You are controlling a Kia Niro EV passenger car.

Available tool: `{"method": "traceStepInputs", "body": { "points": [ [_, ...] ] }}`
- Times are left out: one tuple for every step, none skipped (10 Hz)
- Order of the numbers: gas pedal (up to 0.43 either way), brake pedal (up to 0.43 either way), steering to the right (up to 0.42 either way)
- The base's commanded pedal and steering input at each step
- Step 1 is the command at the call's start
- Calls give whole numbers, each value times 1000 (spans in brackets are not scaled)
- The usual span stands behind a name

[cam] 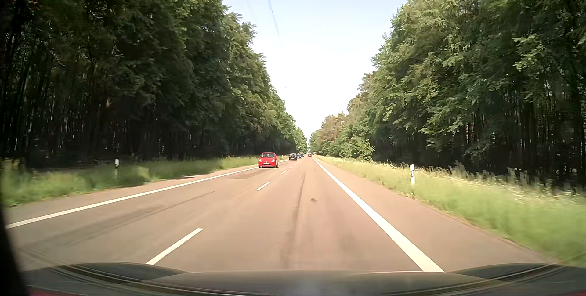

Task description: Follow the waypoints while adhering to traffic rules and regulations

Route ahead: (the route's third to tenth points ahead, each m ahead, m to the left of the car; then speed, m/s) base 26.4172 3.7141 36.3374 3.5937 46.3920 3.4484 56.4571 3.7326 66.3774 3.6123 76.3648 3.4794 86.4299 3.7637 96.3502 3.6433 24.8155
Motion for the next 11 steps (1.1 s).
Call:
{"method": "traceStepInputs", "body": {
  "points": [
    [138, 30, 3],
    [138, 30, 3],
    [138, 30, 3],
    [138, 30, 2],
    [138, 30, 3],
    [138, 30, 2],
    [138, 30, 2],
    [138, 30, 2],
    [138, 30, 1],
    [138, 30, 1],
    [138, 30, 1]
  ]
}}
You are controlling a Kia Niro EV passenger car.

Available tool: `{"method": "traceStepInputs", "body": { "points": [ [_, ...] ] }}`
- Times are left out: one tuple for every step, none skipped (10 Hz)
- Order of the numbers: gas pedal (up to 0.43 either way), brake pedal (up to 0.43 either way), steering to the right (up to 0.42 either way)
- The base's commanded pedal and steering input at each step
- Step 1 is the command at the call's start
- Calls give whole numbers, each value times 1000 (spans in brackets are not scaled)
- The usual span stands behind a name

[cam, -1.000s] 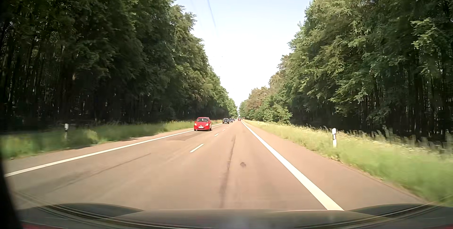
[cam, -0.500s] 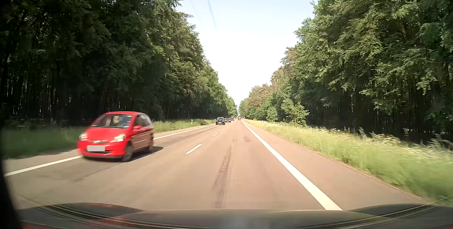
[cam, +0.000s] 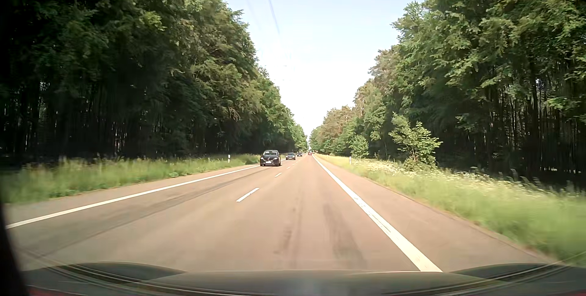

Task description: Follow the waypoints while adhering to traffic rules and regulations

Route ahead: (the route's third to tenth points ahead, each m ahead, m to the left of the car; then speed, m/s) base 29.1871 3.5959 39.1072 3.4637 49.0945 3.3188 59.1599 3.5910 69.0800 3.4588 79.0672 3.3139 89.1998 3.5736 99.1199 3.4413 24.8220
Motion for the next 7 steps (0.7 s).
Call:
{"method": "traceStepInputs", "body": {
  "points": [
    [138, 30, 1],
    [138, 30, 1],
    [138, 30, 1],
    [138, 30, 2],
    [138, 30, 1],
    [138, 24, 2],
    [138, 30, 2]
  ]
}}
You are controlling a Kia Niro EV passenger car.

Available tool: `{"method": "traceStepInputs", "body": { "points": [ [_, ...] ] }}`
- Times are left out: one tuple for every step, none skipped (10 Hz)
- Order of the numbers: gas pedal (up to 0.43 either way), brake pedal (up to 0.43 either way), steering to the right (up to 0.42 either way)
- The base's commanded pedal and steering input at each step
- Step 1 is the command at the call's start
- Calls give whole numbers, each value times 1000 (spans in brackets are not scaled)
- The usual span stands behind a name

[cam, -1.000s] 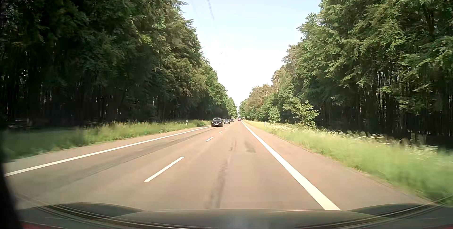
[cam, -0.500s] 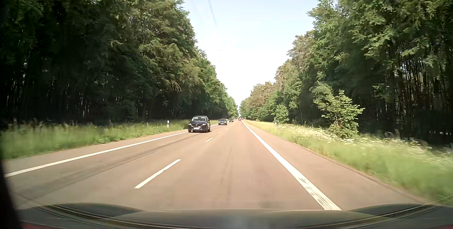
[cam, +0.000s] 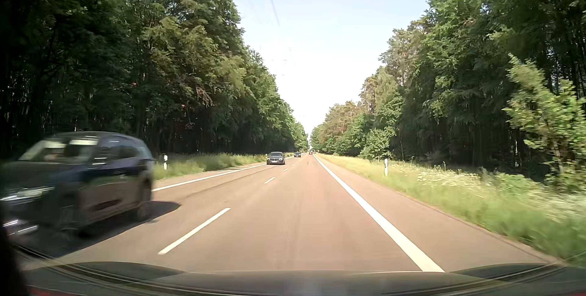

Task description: Follow the waypoints while adhering to traffic rules and regulations

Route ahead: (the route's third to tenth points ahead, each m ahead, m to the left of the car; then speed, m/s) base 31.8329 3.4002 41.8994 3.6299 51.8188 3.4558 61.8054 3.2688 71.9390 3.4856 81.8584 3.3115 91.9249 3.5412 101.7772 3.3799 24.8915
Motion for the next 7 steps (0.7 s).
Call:
{"method": "traceStepInputs", "body": {
  "points": [
    [138, 30, 1],
    [138, 30, 2],
    [138, 30, 2],
    [138, 30, 1],
    [138, 30, 2],
    [138, 30, 1],
    [138, 30, 2]
  ]
}}
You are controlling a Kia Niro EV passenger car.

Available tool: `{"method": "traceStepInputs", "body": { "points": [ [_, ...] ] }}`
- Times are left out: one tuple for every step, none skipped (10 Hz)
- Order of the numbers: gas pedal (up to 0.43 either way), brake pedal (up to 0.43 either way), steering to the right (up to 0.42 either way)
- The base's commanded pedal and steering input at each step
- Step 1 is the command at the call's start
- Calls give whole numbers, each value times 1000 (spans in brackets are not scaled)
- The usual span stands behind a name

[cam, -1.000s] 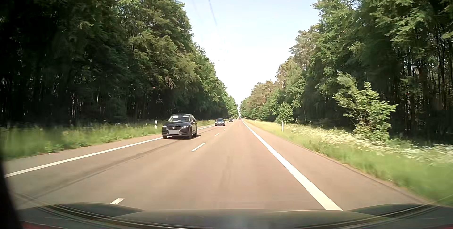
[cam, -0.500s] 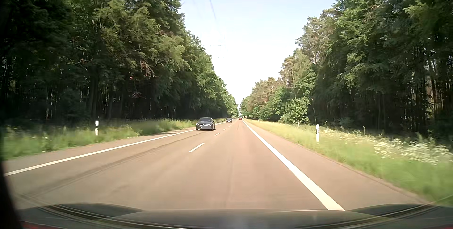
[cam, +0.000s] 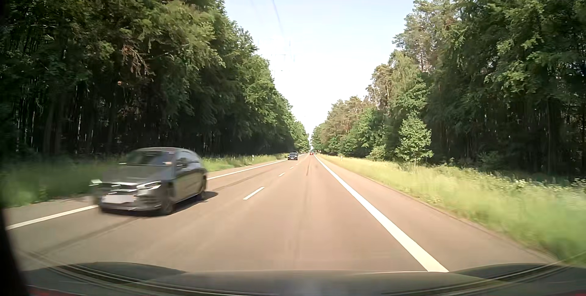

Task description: Follow the waypoints while adhering to traffic rules and regulations

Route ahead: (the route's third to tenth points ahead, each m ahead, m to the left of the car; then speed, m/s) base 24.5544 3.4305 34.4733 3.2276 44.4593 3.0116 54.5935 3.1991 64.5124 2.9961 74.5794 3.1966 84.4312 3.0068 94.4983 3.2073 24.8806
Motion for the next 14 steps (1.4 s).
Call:
{"method": "traceStepInputs", "body": {
  "points": [
    [138, 30, 3],
    [138, 30, 3],
    [138, 30, 4],
    [138, 30, 4],
    [138, 30, 4],
    [138, 30, 4],
    [138, 30, 4],
    [138, 30, 4],
    [138, 30, 4],
    [138, 30, 4],
    [138, 30, 4],
    [138, 30, 4],
    [138, 30, 3],
    [138, 30, 4]
  ]
}}
